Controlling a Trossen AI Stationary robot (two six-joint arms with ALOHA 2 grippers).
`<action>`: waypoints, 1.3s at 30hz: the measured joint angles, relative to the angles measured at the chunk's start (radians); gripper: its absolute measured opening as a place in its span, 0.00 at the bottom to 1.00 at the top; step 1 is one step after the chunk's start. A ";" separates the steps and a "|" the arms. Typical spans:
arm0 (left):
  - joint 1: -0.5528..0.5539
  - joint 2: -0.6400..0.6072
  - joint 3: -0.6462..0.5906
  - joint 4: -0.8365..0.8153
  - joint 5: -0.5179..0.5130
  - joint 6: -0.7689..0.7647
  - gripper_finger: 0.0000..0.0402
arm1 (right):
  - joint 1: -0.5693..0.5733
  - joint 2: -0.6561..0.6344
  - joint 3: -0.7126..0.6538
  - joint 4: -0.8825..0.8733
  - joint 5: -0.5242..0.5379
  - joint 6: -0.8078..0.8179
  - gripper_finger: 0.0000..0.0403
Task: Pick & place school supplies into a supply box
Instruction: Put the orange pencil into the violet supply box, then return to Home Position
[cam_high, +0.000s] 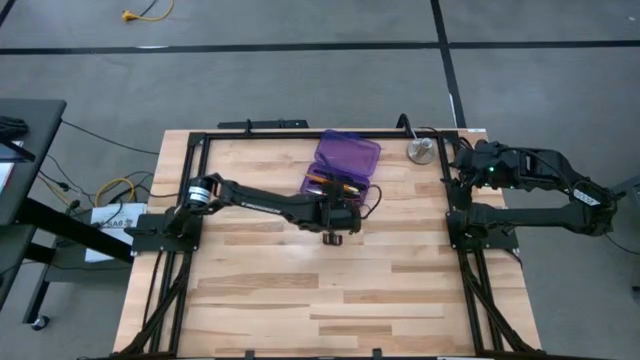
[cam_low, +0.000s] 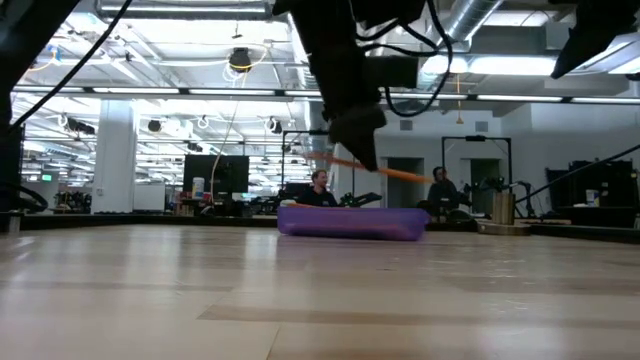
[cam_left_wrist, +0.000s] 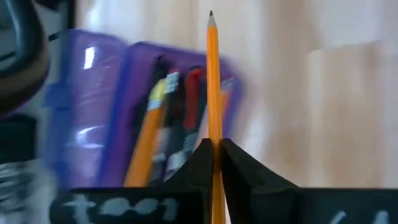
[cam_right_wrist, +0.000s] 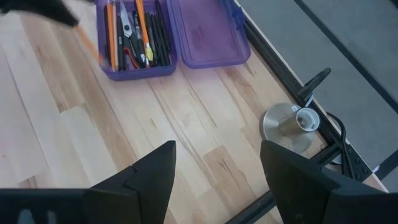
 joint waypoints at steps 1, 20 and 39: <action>0.008 0.000 0.019 -0.035 -0.018 0.016 0.00 | 0.000 0.000 0.000 0.000 0.000 0.000 0.57; 0.265 -0.004 0.030 -0.101 0.293 0.400 0.01 | 0.000 0.000 0.000 0.002 0.000 0.001 0.57; 0.273 -0.027 0.017 -0.049 0.310 0.225 0.29 | 0.000 0.002 0.000 0.003 0.000 0.010 0.57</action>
